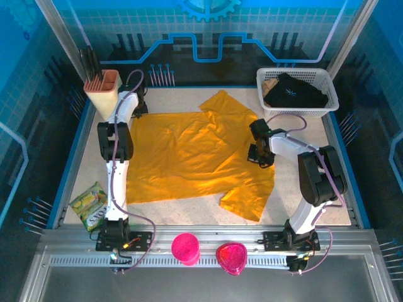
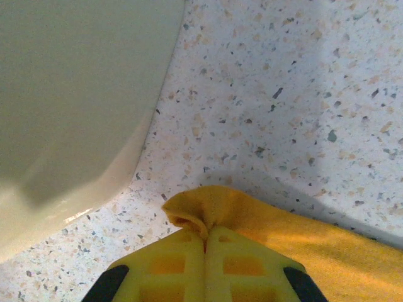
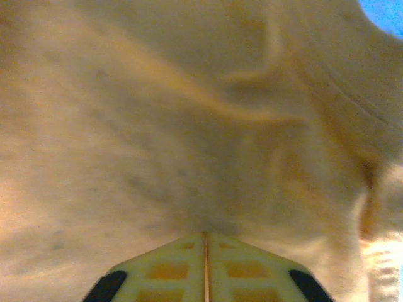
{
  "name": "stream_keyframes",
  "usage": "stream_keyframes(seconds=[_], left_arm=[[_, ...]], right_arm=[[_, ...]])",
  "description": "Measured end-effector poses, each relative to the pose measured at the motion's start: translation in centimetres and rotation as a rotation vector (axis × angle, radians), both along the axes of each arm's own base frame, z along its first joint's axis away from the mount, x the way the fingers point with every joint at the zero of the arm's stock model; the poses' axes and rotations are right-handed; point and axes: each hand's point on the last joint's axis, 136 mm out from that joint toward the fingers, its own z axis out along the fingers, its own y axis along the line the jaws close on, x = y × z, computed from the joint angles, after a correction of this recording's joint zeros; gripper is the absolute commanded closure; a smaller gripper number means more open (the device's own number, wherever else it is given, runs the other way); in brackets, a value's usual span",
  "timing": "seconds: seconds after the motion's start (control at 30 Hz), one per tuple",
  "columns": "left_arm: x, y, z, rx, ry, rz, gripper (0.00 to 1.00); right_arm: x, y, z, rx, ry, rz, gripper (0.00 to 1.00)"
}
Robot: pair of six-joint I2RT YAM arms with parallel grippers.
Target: Fold and stack the t-shirts
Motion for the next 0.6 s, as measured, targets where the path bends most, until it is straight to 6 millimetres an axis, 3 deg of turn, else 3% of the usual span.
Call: stream_keyframes(seconds=[0.1,0.23,0.47,0.6], left_arm=[[-0.2,0.0,-0.4,0.000,0.010,0.000,1.00],[-0.4,0.0,-0.8,-0.002,0.018,0.000,1.00],[-0.4,-0.9,-0.7,-0.047,0.013,-0.017,1.00],[-0.1,-1.6,-0.8,-0.080,0.005,-0.033,1.00]], right_arm=[[-1.4,-1.1,-1.1,-0.010,0.041,-0.063,1.00],[-2.5,-2.2,-1.0,-0.012,0.030,-0.141,1.00],[-6.2,-4.6,-0.9,-0.023,0.027,-0.265,1.00],[-6.7,-5.1,-0.7,-0.027,0.025,-0.275,1.00]])
